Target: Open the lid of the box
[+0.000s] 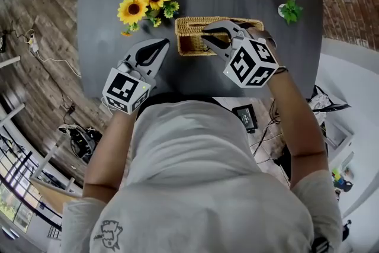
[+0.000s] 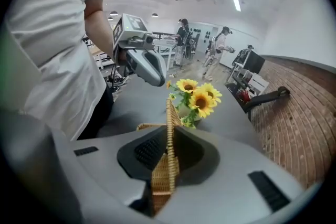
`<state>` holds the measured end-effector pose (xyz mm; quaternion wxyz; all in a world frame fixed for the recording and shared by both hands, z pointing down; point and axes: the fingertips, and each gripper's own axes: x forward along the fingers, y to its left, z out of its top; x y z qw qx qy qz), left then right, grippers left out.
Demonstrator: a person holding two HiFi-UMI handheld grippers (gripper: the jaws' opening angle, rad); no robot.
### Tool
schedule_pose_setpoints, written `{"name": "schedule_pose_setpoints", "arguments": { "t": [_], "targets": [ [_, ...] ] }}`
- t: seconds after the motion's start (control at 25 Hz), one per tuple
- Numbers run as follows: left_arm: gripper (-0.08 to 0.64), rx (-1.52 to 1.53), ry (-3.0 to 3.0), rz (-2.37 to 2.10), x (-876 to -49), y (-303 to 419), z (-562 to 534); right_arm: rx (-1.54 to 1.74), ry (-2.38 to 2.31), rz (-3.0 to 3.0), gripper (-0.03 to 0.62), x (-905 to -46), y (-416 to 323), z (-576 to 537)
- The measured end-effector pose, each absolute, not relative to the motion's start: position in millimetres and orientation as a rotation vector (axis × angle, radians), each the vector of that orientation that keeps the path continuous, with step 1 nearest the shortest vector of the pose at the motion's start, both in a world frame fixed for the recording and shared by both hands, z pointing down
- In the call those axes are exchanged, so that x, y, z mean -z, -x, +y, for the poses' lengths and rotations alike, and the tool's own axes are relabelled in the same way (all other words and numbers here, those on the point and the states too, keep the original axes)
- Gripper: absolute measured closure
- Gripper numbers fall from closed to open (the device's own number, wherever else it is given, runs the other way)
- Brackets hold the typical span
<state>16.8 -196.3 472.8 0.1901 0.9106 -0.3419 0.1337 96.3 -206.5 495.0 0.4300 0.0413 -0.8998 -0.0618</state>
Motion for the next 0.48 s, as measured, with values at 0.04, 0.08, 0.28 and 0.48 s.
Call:
{"name": "schedule_pose_setpoints", "arguments": {
  "t": [0.04, 0.08, 0.28, 0.48],
  "targets": [
    [0.549, -0.376, -2.559, -0.962, -472, -16, -198, 0.161, -0.11, -2.245, 0.548, -492, -96, -214],
    [0.549, -0.375, -2.557, -0.963, -472, -15, -200, 0.165, -0.117, -2.245, 0.548, -489, -95, -222],
    [0.549, -0.369, -2.534, -0.972, -473, -6, -205, 0.19, -0.149, -2.246, 0.548, -480, -89, -263],
    [0.549, -0.373, -2.52, -0.978, -478, -3, -213, 0.215, -0.181, -2.225, 0.543, -485, -87, -302]
  ]
}}
